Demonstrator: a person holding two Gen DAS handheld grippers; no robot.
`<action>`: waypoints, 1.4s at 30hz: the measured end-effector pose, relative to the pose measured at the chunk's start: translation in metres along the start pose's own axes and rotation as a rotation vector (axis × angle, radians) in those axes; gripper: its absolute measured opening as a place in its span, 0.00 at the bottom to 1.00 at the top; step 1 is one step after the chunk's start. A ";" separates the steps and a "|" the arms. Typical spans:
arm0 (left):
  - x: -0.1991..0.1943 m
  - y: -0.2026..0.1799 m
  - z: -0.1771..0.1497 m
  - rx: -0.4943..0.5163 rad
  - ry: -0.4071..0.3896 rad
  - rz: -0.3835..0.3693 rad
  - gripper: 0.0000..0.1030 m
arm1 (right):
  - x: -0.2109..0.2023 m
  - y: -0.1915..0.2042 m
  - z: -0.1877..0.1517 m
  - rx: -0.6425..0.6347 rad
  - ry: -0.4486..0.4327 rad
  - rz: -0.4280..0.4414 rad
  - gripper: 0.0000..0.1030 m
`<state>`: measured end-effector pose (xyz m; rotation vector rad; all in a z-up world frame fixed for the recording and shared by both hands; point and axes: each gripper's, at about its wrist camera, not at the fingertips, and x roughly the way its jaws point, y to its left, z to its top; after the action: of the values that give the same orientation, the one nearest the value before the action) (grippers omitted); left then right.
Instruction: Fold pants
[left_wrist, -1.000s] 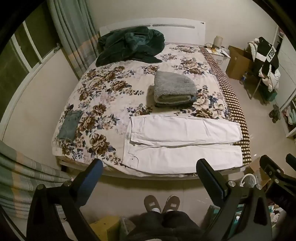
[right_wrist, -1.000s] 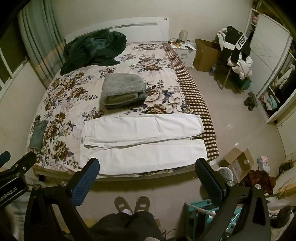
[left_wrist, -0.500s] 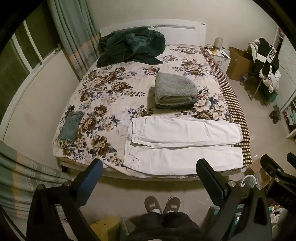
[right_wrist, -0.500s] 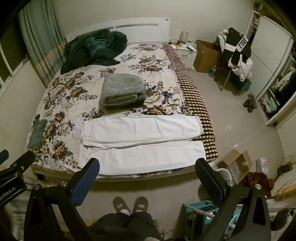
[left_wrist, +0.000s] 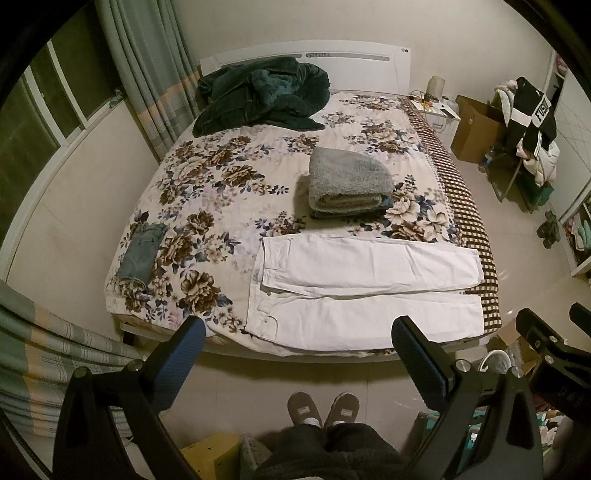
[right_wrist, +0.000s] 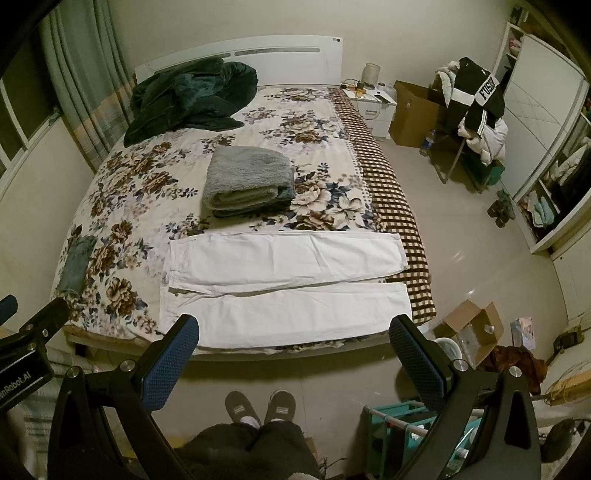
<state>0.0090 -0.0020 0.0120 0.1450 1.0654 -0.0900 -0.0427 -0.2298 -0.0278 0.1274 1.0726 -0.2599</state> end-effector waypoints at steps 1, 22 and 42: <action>0.000 0.000 0.001 0.001 0.000 -0.001 1.00 | 0.000 0.000 0.000 0.000 0.000 0.000 1.00; -0.018 -0.010 0.013 0.002 -0.015 -0.009 1.00 | -0.003 -0.001 0.001 -0.003 -0.001 -0.001 1.00; -0.019 -0.008 0.011 -0.002 -0.024 -0.010 1.00 | -0.008 0.001 -0.003 -0.004 -0.001 -0.002 1.00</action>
<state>0.0082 -0.0119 0.0338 0.1364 1.0426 -0.0997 -0.0489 -0.2271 -0.0221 0.1224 1.0724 -0.2598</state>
